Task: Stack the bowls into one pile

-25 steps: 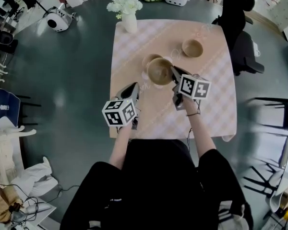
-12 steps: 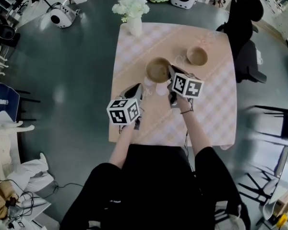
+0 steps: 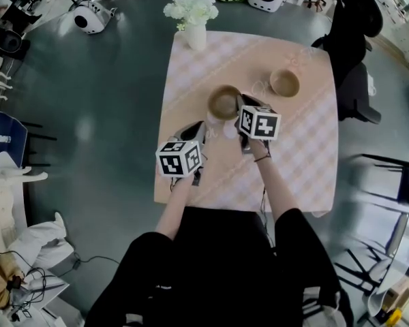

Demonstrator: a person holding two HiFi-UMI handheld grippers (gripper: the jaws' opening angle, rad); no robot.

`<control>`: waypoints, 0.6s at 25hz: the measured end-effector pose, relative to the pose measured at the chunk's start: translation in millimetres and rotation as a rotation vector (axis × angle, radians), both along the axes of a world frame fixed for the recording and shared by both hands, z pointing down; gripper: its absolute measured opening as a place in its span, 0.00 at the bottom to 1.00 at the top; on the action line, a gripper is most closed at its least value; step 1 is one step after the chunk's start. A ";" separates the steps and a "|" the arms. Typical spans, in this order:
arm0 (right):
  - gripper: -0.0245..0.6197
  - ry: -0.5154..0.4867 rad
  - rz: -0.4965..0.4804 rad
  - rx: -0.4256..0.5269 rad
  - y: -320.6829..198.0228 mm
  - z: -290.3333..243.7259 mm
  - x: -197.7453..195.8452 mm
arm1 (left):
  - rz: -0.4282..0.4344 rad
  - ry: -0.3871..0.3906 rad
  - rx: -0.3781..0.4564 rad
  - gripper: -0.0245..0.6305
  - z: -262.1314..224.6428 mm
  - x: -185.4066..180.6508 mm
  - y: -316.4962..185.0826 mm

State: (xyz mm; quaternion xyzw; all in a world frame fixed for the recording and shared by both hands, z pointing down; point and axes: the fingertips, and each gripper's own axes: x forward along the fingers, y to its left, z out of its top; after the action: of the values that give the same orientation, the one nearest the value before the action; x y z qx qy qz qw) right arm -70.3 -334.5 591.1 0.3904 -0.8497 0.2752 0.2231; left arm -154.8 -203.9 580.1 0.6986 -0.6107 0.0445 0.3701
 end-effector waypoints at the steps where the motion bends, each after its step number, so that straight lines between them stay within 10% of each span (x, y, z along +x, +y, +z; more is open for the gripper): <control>1: 0.06 0.006 -0.001 0.006 -0.7 0.2 -0.1 | 0.001 0.001 -0.001 0.03 0.5 0.1 0.0; 15: 0.15 0.131 -0.106 0.114 2.6 6.8 -5.8 | 0.009 0.013 -0.014 0.03 6.5 5.9 -0.8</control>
State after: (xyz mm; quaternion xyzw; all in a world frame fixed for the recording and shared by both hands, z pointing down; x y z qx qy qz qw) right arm -76.1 -331.9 597.9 0.3744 -0.8670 0.1880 0.2698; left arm -148.9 -204.7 586.5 0.6990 -0.6048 0.0456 0.3788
